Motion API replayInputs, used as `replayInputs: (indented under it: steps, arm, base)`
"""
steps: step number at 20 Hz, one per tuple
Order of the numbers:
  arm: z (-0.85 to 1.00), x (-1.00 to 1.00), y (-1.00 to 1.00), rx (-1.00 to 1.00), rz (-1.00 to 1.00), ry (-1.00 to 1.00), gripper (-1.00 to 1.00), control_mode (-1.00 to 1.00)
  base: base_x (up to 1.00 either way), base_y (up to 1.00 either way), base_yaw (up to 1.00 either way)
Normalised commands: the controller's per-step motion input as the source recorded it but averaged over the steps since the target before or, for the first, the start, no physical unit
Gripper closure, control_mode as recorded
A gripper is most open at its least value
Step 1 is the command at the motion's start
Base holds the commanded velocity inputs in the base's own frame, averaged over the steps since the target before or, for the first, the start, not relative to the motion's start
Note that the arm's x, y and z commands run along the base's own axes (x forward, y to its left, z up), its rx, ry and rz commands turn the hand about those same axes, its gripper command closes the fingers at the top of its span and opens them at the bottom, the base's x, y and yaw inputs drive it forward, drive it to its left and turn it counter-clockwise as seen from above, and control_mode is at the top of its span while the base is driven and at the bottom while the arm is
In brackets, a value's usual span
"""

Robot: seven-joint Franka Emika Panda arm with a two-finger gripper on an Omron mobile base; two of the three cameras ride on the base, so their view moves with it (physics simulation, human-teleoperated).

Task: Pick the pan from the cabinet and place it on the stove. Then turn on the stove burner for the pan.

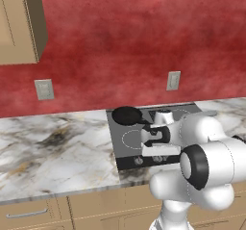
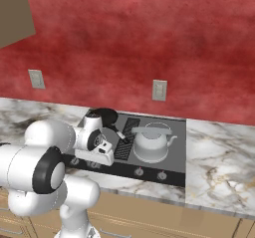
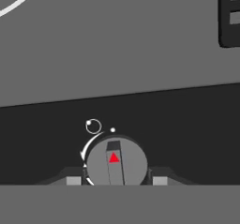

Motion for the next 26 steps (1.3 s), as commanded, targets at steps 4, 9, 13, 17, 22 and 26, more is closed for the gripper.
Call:
replayInputs:
  steps: [4,9,13,17,22,26]
  arm:
    - [-0.3,-0.14,0.0,0.0,0.01,0.0,1.0,-1.0]
    - [-0.32,-0.16,0.05,0.0,0.12,-0.07,1.0,-1.0]
    - [-0.48,-0.39,0.12,0.0,0.24,-0.08,1.0,-1.0]
    - [-0.52,-0.49,0.14,0.0,0.28,-0.05,1.0,-1.0]
    - [-0.45,-0.46,0.23,0.0,0.31,-0.02,1.0,-1.0]
    - [-0.45,-0.53,0.1,0.0,0.31,-0.05,1.0,-1.0]
  base:
    - [0.0,0.0,0.0]
    - [0.0,0.0,0.0]
    - [0.0,0.0,0.0]
    - [0.0,0.0,0.0]
    - [0.0,0.0,0.0]
    - [0.0,0.0,0.0]
